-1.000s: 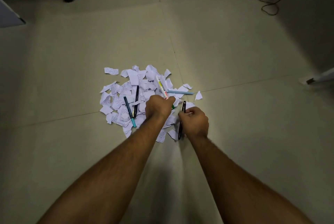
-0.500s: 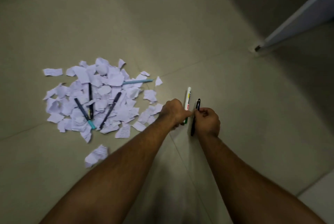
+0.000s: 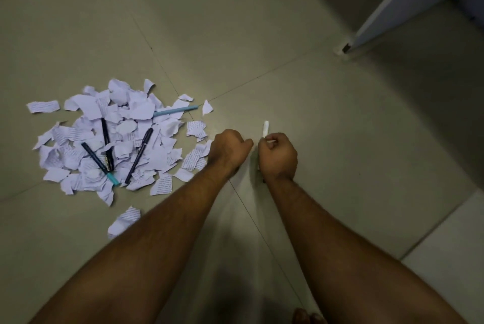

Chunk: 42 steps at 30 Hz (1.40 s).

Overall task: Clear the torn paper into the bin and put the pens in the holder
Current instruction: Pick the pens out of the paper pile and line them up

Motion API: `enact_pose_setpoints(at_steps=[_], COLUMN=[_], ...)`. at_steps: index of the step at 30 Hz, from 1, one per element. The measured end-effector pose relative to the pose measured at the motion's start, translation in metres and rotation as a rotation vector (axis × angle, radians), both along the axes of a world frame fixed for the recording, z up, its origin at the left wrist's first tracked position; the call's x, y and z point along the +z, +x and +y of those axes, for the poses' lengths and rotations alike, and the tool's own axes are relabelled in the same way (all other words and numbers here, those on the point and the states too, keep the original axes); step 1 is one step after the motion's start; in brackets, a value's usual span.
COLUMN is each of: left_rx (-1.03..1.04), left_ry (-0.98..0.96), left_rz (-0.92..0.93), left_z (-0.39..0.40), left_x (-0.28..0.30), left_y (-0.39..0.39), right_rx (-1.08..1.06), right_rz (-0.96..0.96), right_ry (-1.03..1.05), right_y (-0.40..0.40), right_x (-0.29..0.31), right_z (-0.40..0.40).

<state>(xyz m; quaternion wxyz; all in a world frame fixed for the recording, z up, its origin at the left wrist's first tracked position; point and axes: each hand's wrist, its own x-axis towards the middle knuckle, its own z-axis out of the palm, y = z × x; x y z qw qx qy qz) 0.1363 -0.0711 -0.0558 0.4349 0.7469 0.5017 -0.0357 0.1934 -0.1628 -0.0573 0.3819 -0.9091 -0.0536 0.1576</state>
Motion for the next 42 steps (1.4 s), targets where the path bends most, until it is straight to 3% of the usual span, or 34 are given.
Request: enact_pose_setpoints(at_steps=[6, 11, 16, 20, 26, 30, 35, 39, 42], left_rx=[0.325, 0.334, 0.332, 0.284, 0.293, 0.376, 0.515, 0.295, 0.084], left_ry=[0.213, 0.404, 0.384, 0.386, 0.385, 0.353, 0.212, 0.138, 0.085], left_rz=[-0.017, 0.242, 0.317, 0.367, 0.369, 0.285, 0.027, -0.078, -0.124], left_z=[0.051, 0.088, 0.103, 0.101, 0.107, 0.107, 0.099, 0.072, 0.037], left_x=[0.007, -0.001, -0.016, -0.018, 0.003, 0.015, 0.031, 0.040, 0.038], left_y=[-0.062, -0.131, -0.157, -0.162, -0.161, -0.156, -0.140, -0.095, -0.054], right_rx=[0.443, 0.856, 0.877, 0.941, 0.961, 0.846, 0.341, -0.099, -0.293], right_rz=[-0.115, -0.319, -0.581, -0.579, -0.583, -0.299, 0.125, 0.166, 0.087], right_ry=[0.016, -0.147, -0.212, -0.381, -0.357, -0.213, 0.121, 0.287, 0.236], right_y=[-0.033, -0.070, -0.091, -0.088, -0.084, -0.087, -0.092, -0.078, -0.054], right_x=[0.004, -0.015, -0.034, -0.037, -0.036, -0.026, 0.002, 0.011, 0.008], right_z=[0.070, 0.140, 0.187, 0.191, 0.183, 0.173, 0.139, 0.091, 0.037])
